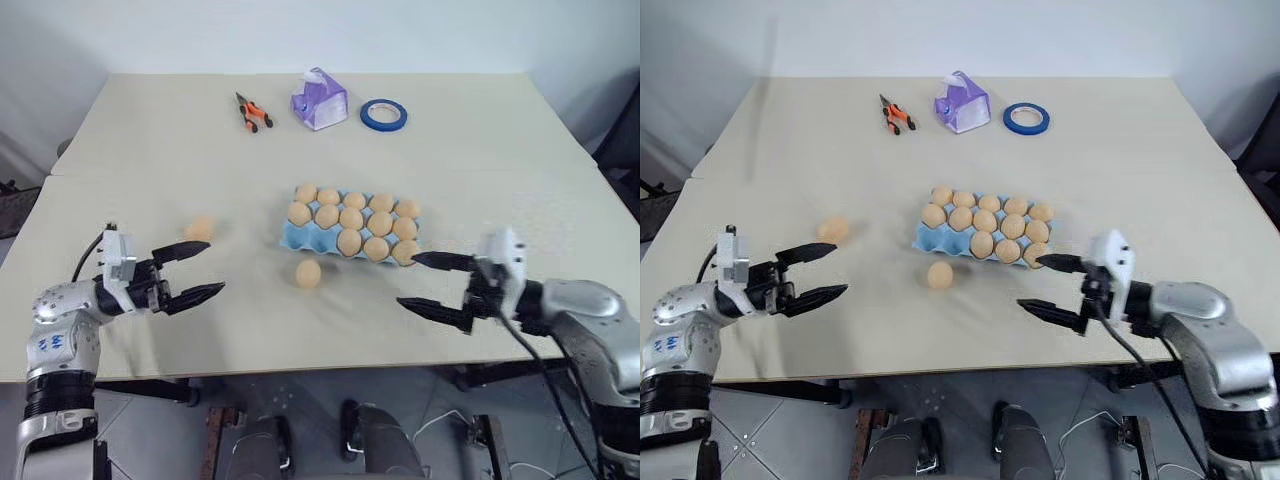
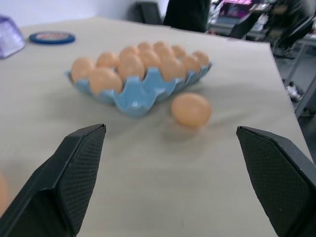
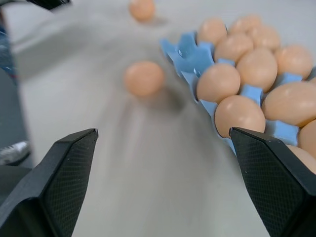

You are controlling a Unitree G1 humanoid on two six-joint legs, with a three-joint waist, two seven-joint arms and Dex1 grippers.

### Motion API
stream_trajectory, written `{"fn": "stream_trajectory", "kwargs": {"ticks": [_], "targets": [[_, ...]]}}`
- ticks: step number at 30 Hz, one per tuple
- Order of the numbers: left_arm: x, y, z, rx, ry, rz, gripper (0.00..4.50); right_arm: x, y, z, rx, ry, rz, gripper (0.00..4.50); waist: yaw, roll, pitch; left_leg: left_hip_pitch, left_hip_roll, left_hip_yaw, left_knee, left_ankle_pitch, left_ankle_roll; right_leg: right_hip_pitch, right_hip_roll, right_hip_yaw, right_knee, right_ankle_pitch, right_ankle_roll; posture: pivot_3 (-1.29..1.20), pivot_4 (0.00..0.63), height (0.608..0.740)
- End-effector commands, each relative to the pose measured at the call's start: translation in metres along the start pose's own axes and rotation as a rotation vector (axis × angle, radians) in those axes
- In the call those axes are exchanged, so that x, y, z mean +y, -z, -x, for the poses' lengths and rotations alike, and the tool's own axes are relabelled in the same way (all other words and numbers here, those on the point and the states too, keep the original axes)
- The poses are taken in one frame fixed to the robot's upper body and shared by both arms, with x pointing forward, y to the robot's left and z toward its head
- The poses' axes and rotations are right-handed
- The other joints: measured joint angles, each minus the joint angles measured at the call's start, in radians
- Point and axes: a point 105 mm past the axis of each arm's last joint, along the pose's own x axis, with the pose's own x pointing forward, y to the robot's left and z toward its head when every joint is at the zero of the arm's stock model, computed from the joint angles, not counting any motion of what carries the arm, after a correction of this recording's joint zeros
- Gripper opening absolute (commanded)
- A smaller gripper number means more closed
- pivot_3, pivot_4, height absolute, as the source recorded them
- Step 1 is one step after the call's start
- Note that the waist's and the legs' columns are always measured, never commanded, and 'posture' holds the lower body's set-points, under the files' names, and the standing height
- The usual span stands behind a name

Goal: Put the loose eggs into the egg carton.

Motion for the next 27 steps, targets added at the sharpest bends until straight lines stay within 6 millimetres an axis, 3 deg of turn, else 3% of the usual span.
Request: {"fn": "stream_trajectory", "kwargs": {"ticks": [1,9,13,18,27], "targets": [[-0.003,-0.013,0.006,-0.02,-0.009,-0.056,4.5,0.0,-0.007,0.016,-0.012,-0.022,0.048,4.46,0.004,0.0,0.0,0.0,0.0,0.0,0.0,0.0,0.0,0.0,0.0,0.0,0.0,0.0,0.0,0.0,0.15,0.74],[-0.019,-0.03,-0.047,-0.074,-0.058,-0.108,4.5,-0.009,-0.001,0.024,0.004,0.036,0.055,4.46,0.028,0.0,0.0,0.0,-0.001,-0.001,0.001,0.0,0.0,0.001,-0.002,0.007,-0.001,0.001,0.0,0.0,0.15,0.74],[-0.035,-0.021,-0.083,-0.04,-0.117,-0.091,4.5,-0.009,-0.001,0.024,0.001,0.059,0.052,4.46,0.032,0.0,0.0,0.0,-0.001,0.0,0.0,0.0,0.0,0.001,-0.002,0.006,-0.001,0.001,0.0,0.0,0.15,0.74],[-0.05,0.007,-0.119,0.066,-0.172,-0.026,4.5,-0.007,0.0,0.024,0.008,0.078,0.045,4.46,0.032,0.0,0.0,0.0,-0.001,0.0,0.002,0.0,0.0,0.001,-0.001,0.007,0.0,0.001,0.0,0.0,0.15,0.74],[-0.047,0.032,-0.159,0.153,-0.241,-0.008,4.5,-0.005,-0.001,0.022,0.012,0.098,0.043,4.46,0.034,0.0,0.0,0.0,-0.001,0.0,0.003,0.001,0.001,0.001,-0.001,0.007,0.001,0.001,0.0,0.0,0.15,0.74]]}}
